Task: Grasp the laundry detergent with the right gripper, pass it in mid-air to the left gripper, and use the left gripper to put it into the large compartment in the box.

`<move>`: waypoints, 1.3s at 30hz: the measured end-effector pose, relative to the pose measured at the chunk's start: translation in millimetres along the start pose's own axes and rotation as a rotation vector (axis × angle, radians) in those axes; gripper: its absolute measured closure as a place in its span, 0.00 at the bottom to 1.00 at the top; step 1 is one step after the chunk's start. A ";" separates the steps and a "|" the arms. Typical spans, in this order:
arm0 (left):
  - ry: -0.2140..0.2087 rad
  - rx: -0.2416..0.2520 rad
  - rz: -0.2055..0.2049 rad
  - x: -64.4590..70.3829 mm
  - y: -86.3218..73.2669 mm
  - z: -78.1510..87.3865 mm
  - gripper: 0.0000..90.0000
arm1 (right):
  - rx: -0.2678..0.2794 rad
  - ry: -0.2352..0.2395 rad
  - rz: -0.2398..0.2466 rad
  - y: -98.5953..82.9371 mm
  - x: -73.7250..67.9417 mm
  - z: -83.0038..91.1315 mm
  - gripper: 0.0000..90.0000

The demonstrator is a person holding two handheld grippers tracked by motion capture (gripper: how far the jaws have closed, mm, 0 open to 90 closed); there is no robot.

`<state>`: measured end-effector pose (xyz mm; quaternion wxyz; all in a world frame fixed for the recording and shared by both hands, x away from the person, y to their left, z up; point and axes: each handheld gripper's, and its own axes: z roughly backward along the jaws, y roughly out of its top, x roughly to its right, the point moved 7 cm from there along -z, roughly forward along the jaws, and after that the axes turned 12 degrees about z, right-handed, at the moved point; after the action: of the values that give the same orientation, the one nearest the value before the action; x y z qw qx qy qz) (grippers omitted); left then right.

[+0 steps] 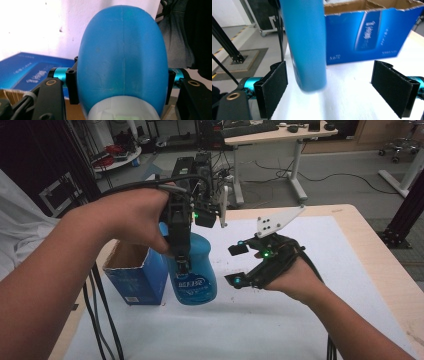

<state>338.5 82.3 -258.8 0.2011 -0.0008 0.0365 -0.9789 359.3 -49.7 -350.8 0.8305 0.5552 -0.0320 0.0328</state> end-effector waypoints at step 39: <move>-0.021 0.032 1.030 -128.2 -119.3 69.5 0.43 | -0.283 -0.087 -0.013 -28.0 9.4 72.1 0.01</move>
<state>410.6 237.2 -179.2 0.6573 0.0104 0.0153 -0.7534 370.0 -126.8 -348.2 0.8985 0.4336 -0.0688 -0.0017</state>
